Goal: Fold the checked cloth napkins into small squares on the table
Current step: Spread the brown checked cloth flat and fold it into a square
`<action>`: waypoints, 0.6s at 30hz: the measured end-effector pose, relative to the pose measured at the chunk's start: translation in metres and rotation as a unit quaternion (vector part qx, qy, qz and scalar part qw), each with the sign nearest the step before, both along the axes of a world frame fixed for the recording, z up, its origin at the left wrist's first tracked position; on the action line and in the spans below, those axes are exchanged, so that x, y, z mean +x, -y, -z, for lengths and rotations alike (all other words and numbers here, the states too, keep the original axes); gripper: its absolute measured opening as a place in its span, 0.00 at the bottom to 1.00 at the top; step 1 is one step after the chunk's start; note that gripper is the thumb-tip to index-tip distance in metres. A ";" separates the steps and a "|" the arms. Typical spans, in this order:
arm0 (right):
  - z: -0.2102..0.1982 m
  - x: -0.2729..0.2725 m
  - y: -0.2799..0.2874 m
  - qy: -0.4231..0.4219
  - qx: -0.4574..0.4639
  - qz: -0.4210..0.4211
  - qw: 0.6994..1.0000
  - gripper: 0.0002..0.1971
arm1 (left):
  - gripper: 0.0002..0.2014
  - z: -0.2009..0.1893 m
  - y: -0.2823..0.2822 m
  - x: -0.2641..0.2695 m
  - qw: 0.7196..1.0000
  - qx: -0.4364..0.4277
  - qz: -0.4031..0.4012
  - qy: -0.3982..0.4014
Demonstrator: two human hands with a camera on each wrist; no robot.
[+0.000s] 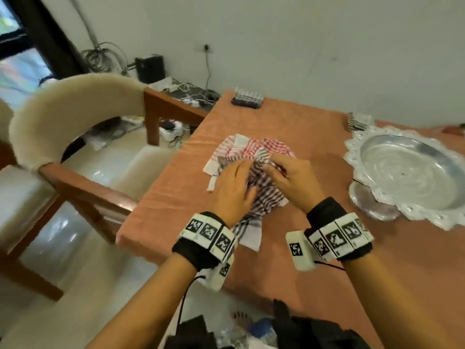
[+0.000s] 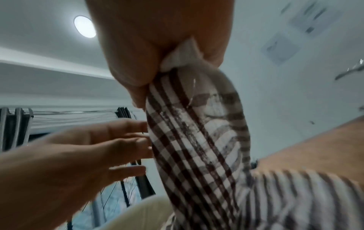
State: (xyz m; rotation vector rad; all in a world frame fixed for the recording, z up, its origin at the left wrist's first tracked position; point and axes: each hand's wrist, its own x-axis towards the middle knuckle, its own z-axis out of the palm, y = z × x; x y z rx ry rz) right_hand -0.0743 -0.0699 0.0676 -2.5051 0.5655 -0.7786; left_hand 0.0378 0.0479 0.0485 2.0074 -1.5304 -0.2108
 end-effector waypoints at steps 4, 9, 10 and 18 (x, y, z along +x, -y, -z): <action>-0.044 -0.051 -0.039 0.047 0.035 0.024 0.998 0.09 | 0.28 -0.018 0.016 -0.005 0.991 -0.076 0.100 0.036; -0.060 -0.131 -0.070 -0.026 0.070 0.090 0.993 0.22 | 0.13 -0.030 0.023 -0.034 0.964 -0.068 0.253 0.052; -0.060 -0.150 -0.072 -0.050 0.058 0.108 0.991 0.23 | 0.12 -0.031 0.023 -0.043 0.964 -0.065 0.253 0.041; -0.066 -0.325 -0.074 -0.209 -0.010 0.324 0.923 0.08 | 0.07 -0.021 0.052 -0.125 0.967 -0.068 0.236 0.064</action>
